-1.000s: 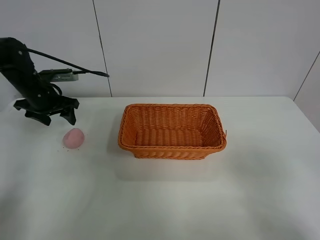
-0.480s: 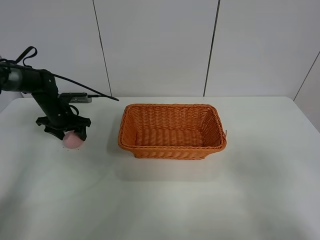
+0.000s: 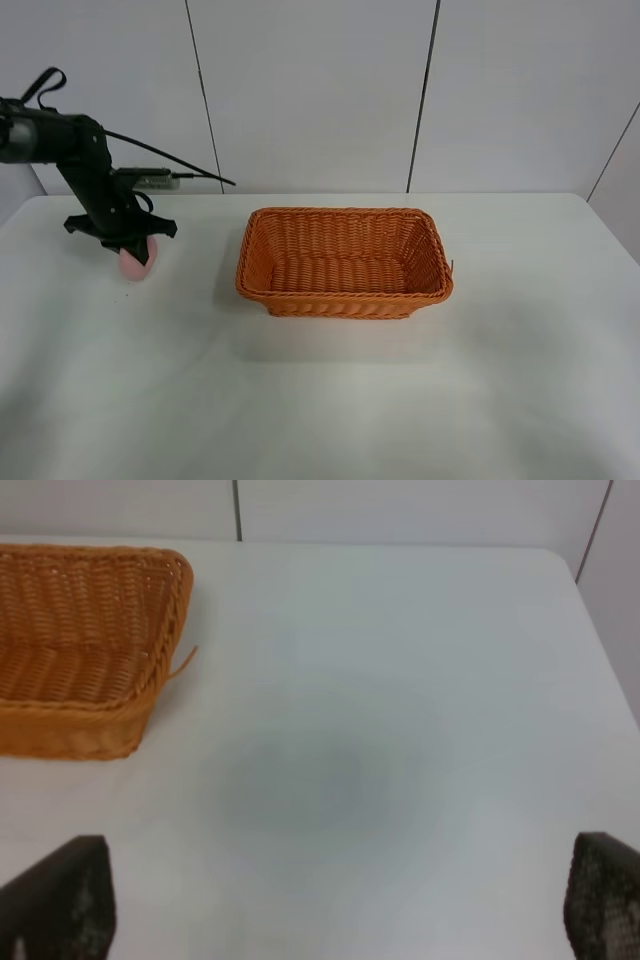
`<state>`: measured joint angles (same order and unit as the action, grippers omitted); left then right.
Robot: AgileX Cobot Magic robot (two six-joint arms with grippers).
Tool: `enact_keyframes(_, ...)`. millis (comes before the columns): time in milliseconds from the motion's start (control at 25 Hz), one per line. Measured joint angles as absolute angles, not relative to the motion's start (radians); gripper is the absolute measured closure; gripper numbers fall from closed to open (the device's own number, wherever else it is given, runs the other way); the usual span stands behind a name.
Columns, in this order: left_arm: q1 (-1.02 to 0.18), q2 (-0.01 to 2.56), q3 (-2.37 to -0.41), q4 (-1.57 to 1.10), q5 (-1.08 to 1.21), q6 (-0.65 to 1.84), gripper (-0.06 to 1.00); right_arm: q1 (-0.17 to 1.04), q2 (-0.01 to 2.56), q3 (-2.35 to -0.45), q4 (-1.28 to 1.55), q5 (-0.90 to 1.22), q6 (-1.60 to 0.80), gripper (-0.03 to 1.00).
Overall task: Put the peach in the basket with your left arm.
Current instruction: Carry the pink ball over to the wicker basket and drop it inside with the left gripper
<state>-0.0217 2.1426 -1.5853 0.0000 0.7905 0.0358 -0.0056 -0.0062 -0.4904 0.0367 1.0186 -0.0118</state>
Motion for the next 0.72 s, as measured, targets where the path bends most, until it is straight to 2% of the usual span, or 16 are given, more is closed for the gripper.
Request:
enact_keyframes(280,-0.078,2.017,-1.833,0.008,1.071,0.026,0.88,-0.006,-0.006,-0.490,0.037,1.019,-0.012,0.27)
enact_keyframes(440,-0.214,2.017,-1.908,0.009,1.131,0.024,0.88,-0.006,-0.006,-0.490,0.037,1.019,-0.012,0.27)
enact_keyframes(720,-0.496,2.130,-1.960,-0.011,1.047,0.000,0.89,-0.006,-0.006,-0.490,0.037,1.019,-0.012,0.27)
